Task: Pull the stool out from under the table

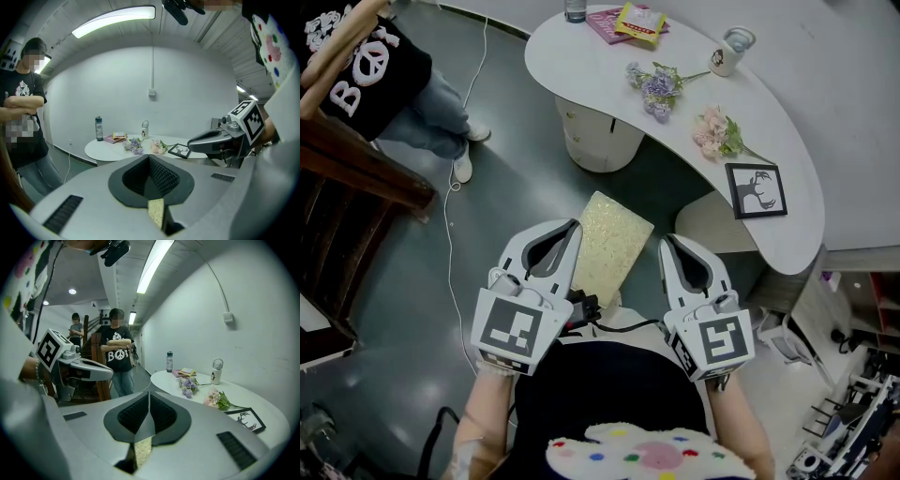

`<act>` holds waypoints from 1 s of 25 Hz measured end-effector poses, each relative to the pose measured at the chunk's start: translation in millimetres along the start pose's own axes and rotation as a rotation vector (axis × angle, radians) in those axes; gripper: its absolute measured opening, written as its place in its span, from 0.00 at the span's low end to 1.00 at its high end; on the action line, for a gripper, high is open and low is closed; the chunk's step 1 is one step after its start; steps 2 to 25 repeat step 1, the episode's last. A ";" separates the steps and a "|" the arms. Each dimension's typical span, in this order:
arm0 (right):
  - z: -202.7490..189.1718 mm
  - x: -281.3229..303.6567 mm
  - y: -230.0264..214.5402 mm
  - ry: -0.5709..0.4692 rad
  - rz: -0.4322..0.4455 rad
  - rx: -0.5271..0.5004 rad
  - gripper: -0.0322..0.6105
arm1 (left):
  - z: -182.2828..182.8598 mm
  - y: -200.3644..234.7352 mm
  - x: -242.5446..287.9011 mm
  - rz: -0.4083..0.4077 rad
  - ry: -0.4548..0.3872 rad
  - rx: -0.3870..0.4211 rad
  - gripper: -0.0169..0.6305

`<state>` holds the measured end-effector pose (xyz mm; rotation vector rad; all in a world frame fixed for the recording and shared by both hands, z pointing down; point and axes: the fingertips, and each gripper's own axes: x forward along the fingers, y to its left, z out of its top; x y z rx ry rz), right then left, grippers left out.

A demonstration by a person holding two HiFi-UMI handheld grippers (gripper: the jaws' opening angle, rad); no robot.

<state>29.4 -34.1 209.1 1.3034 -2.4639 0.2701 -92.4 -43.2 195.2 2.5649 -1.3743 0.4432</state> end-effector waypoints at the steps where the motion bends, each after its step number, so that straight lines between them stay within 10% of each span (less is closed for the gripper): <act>1: 0.0 0.4 0.5 0.000 0.000 0.000 0.11 | -0.1 0.4 -0.1 0.001 -0.001 -0.004 0.05; 25: 0.0 0.4 0.5 0.000 0.000 0.000 0.11 | -0.1 0.4 -0.1 0.001 -0.001 -0.004 0.05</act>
